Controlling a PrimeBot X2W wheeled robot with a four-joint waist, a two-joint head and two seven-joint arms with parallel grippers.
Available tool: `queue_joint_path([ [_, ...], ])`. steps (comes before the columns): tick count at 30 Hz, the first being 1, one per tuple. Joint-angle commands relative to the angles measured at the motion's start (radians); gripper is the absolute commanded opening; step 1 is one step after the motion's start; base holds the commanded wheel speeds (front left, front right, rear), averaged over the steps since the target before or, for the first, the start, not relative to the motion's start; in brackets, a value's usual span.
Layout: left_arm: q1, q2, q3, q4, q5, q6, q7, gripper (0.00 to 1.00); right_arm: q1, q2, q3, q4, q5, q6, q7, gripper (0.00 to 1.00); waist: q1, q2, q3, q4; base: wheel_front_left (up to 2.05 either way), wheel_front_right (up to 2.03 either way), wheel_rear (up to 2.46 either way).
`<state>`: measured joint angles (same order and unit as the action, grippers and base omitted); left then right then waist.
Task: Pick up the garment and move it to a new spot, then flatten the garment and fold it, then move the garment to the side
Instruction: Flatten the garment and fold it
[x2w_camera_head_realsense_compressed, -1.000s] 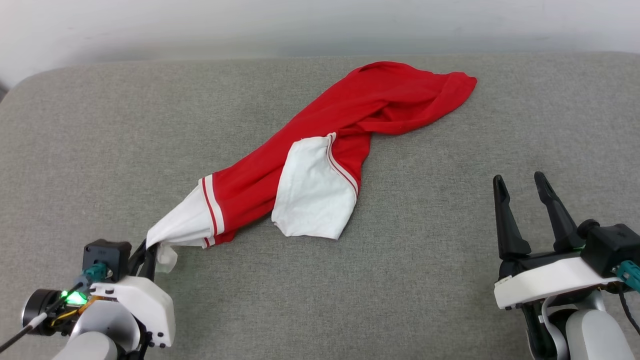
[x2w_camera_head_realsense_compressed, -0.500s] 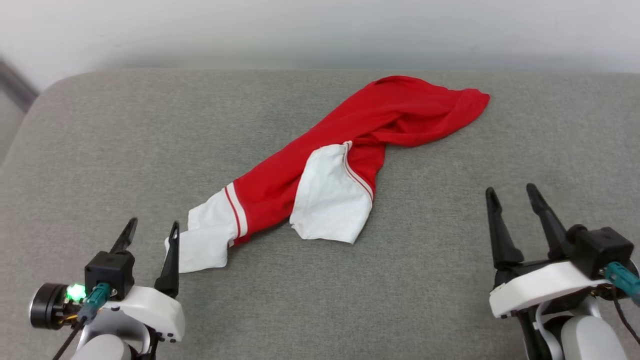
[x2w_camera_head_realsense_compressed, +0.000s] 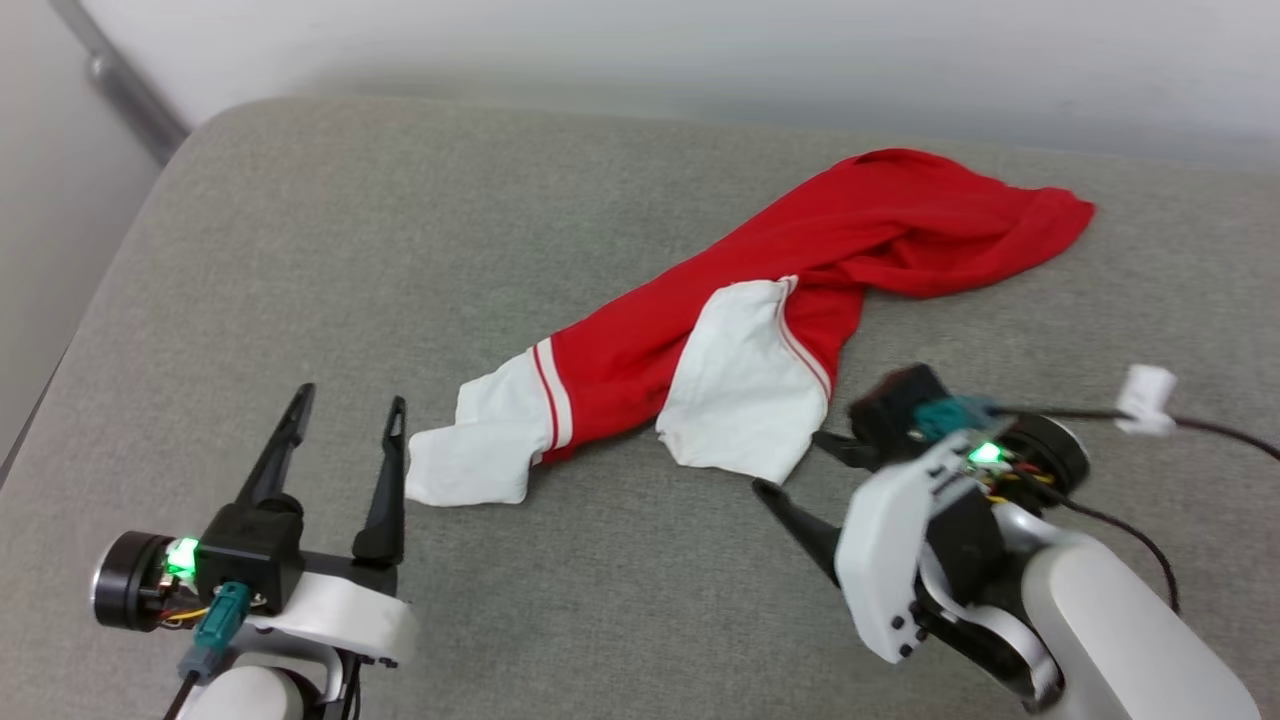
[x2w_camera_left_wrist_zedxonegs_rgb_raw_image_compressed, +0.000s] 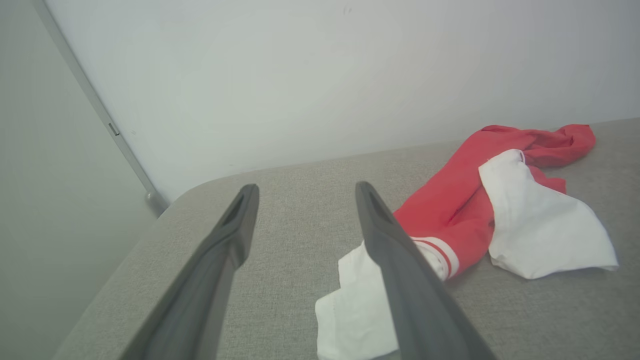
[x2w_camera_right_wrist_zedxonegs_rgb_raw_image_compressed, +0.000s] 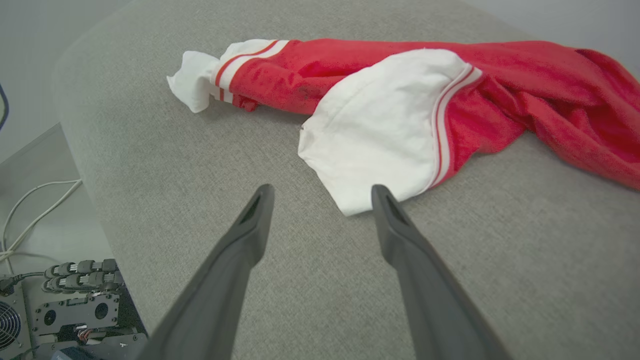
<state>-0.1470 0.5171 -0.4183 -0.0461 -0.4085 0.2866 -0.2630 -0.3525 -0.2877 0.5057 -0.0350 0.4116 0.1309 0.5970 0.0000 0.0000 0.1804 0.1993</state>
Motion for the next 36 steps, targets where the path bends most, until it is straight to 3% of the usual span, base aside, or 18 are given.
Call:
queue_joint_path([
  [1, 0.008, -0.008, 0.004, -0.002, 0.009, -0.009, -0.002, 1.0, -0.031, -0.008, 0.019, 0.008, 0.015, 0.0, 0.029, 1.0, 0.0, 0.0, 0.017, 0.018, 0.0, 0.0, 0.0],
  [5, -0.013, -0.054, 0.015, 0.012, 0.038, -0.044, -0.002, 1.0, -0.165, -0.019, 0.118, 0.091, 0.054, 0.0, 0.168, 1.0, 0.0, 0.0, 0.048, 0.058, 0.0, 0.0, 0.0],
  [11, -0.045, -0.124, 0.025, 0.042, 0.073, -0.101, -0.002, 1.0, -0.286, 0.001, 0.173, 0.267, 0.085, 0.0, 0.257, 1.0, 0.0, 0.0, 0.089, 0.139, 0.0, 0.0, 0.0],
  [20, -0.063, -0.203, 0.059, 0.096, 0.114, -0.146, -0.002, 1.0, -0.342, -0.007, 0.242, 0.422, 0.103, 0.0, 0.257, 1.0, 0.0, 0.0, 0.117, 0.221, 0.0, 0.0, 0.0],
  [29, -0.048, -0.246, 0.104, 0.123, 0.153, -0.187, -0.002, 1.0, -0.302, -0.033, 0.32, 0.554, 0.137, 0.0, 0.254, 1.0, 0.0, 0.0, 0.123, 0.242, 0.0, 0.0, 0.0],
  [30, -0.047, -0.252, 0.109, 0.124, 0.156, -0.19, -0.002, 1.0, -0.298, -0.037, 0.322, 0.566, 0.138, 0.0, 0.254, 0.43, 0.0, 0.0, 0.124, 0.241, 0.0, 0.0, 0.0],
  [31, -0.046, -0.256, 0.114, 0.125, 0.161, -0.194, -0.002, 1.0, -0.297, -0.044, 0.325, 0.574, 0.139, -0.001, 0.251, 0.0, 0.0, 0.0, 0.125, 0.239, 0.0, 0.0, 0.0],
  [36, -0.04, -0.265, 0.145, 0.13, 0.177, -0.212, -0.002, 1.0, -0.324, -0.052, 0.319, 0.57, 0.132, 0.0, 0.186, 0.0, 0.0, 0.0, 0.123, 0.21, 0.0, 0.0, 0.0],
])
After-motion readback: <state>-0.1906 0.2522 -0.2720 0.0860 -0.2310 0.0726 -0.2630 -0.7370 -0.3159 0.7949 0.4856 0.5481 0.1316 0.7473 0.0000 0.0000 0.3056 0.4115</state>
